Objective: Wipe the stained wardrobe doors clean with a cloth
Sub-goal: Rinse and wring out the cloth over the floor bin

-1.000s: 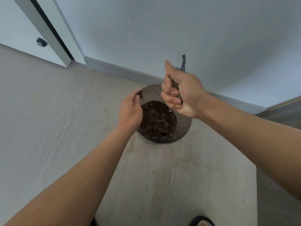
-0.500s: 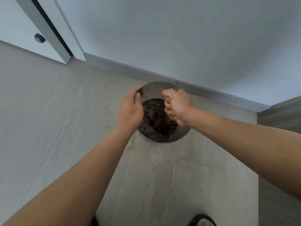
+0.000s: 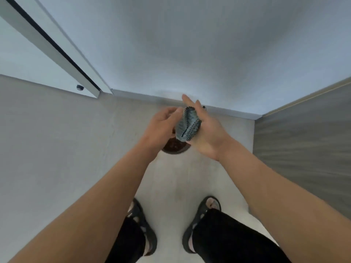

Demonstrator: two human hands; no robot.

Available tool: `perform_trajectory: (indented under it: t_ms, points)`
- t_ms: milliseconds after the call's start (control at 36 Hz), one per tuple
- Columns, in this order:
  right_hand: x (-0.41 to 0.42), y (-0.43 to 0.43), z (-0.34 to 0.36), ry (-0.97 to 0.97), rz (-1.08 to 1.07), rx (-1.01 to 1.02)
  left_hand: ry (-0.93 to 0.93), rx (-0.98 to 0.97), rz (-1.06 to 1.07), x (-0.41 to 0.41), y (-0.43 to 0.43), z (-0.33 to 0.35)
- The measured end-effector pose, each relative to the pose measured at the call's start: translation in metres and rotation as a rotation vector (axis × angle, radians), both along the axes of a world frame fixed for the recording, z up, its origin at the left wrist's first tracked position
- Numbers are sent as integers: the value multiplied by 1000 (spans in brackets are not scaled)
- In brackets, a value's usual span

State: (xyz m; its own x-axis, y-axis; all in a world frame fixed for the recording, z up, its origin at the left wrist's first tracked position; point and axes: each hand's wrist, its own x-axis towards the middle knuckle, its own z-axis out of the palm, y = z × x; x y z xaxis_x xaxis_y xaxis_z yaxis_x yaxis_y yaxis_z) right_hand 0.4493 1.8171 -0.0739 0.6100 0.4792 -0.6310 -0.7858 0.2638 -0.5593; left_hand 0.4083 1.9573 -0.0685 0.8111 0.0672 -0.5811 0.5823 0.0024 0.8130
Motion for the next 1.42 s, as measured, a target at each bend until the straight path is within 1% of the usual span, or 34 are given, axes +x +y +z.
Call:
perform_trajectory:
  t_ms: [28,56,83,111,139,167,194,222,278,361,389,444,472,528,556,611,667,695,722,750,806,889,945,1028,1083,1139,1222,1250,1306,1417]
  points:
    - [-7,-10,45,-4,-18,-5,34,-33,-36,-3,-2,45]
    - [-15,-16,76,4,-60,4,38,-51,-71,-7,-1,72]
    - [-21,-30,133,-6,-78,-33,36,-61,-143,-8,-3,128]
    - [-31,-34,160,-5,-94,-39,32,-54,-188,-13,-1,152]
    - [-37,-44,212,-7,-130,-51,20,-43,-260,-16,-3,200]
    - [-46,-50,259,-38,-135,-107,11,-41,-336,-22,-5,247]
    - [-54,-54,292,-38,-146,-98,13,-55,-377,-28,-7,276]
    - [-65,-59,336,-79,-156,-130,6,-85,-425,-34,-9,319]
    - [-87,-65,411,-143,-199,-170,-66,-169,-482,-49,-16,388]
    - [-122,-82,484,-247,-276,-321,-178,-274,-437,-67,-28,462]
    - [-131,-88,495,-277,-307,-356,-188,-314,-393,-72,-30,474]
    - [-169,-105,540,-310,-439,-442,-257,-299,-437,-87,-42,521]
    - [-185,-112,553,-314,-486,-446,-303,-255,-470,-93,-47,535]
    - [-220,-121,585,-327,-539,-473,-396,-208,-535,-109,-62,564]
    - [-237,-124,599,-335,-532,-507,-426,-184,-561,-117,-70,576]
    - [-273,-129,623,-354,-467,-587,-475,-156,-648,-136,-88,596]
    - [-309,-137,644,-411,-346,-746,-553,-125,-745,-159,-110,612]
    - [-325,-142,651,-462,-320,-838,-580,-124,-777,-169,-121,618]
    - [-337,-146,656,-509,-336,-912,-587,-130,-786,-177,-129,620]
    - [-354,-156,662,-547,-399,-959,-577,-147,-806,-188,-143,623]
    - [-383,-178,664,-586,-484,-993,-485,-265,-795,-212,-168,625]
    - [-427,-220,657,-559,-551,-1012,-187,-603,-704,-247,-215,623]
    - [-460,-251,650,-523,-609,-1015,-50,-676,-762,-272,-253,619]
    - [-505,-296,636,-511,-723,-1035,-8,-576,-1031,-307,-306,608]
    - [-538,-333,628,-507,-753,-1010,-11,-480,-1118,-331,-346,604]
    - [-573,-377,624,-490,-749,-930,-66,-398,-1175,-356,-390,601]
    - [-617,-439,625,-351,-793,-786,-180,-285,-1235,-391,-457,605]
    - [-622,-450,627,-325,-789,-786,-218,-243,-1247,-398,-470,607]
    - [-642,-491,634,-308,-742,-865,-300,-170,-1278,-423,-516,615]
    - [-663,-552,649,-413,-592,-872,-442,-109,-1295,-456,-586,630]
